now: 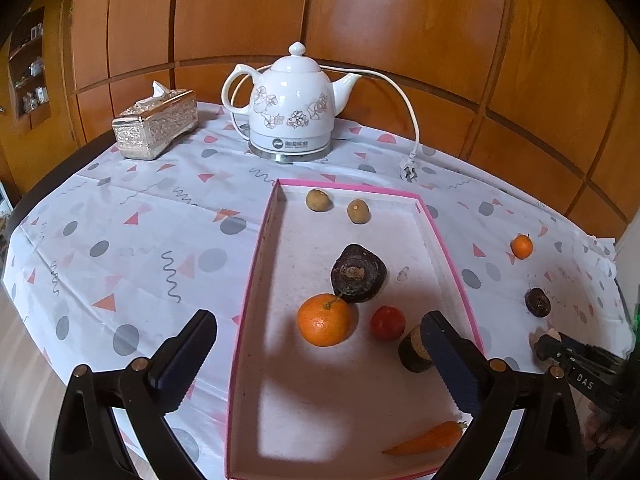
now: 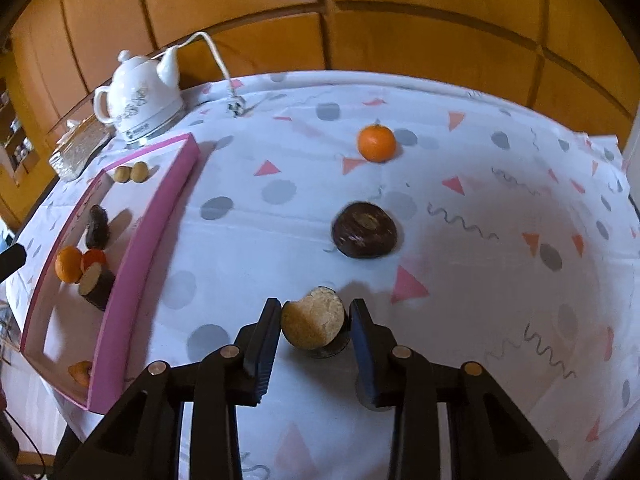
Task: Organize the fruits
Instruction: 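Lower the log slice into the tray and open the right tool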
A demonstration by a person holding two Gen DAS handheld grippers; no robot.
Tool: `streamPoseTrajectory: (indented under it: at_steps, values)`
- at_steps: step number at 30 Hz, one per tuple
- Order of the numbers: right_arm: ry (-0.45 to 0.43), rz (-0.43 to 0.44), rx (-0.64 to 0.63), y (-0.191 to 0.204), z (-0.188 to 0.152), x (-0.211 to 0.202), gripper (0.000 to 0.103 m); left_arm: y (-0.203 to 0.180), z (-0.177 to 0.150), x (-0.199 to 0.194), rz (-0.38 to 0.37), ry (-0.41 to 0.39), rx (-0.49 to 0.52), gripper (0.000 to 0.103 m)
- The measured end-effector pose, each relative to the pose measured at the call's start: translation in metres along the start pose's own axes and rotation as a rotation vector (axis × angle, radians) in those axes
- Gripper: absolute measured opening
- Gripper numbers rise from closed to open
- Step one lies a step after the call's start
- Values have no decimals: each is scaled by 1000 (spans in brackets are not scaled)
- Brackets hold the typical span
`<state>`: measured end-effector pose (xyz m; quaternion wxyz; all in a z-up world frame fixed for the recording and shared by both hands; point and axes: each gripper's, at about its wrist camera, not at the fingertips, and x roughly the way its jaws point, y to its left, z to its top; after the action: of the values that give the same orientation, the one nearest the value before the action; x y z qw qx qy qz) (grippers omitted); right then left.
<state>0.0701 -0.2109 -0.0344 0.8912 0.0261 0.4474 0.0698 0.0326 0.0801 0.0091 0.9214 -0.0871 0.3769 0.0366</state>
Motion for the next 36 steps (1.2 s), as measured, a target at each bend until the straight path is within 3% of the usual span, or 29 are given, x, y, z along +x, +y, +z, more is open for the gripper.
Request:
streamPoseTrajectory:
  at_steps: [10, 13, 18, 26, 36]
  values:
    - [-34, 149, -121, 57, 26, -12, 35, 5, -3, -4, -1, -5, -2, 103]
    - [-3, 249, -117, 78, 40, -8, 35, 5, -3, -5, 0, -7, -3, 103]
    - [22, 313, -151, 114, 52, 2, 35, 11, -4, -6, 3, -7, -12, 103]
    - [17, 298, -188, 150, 63, 16, 38, 10, -5, -6, 7, -1, -7, 103]
    - [-40, 227, -185, 132, 45, -5, 39, 8, -3, -4, 7, -2, -7, 103]
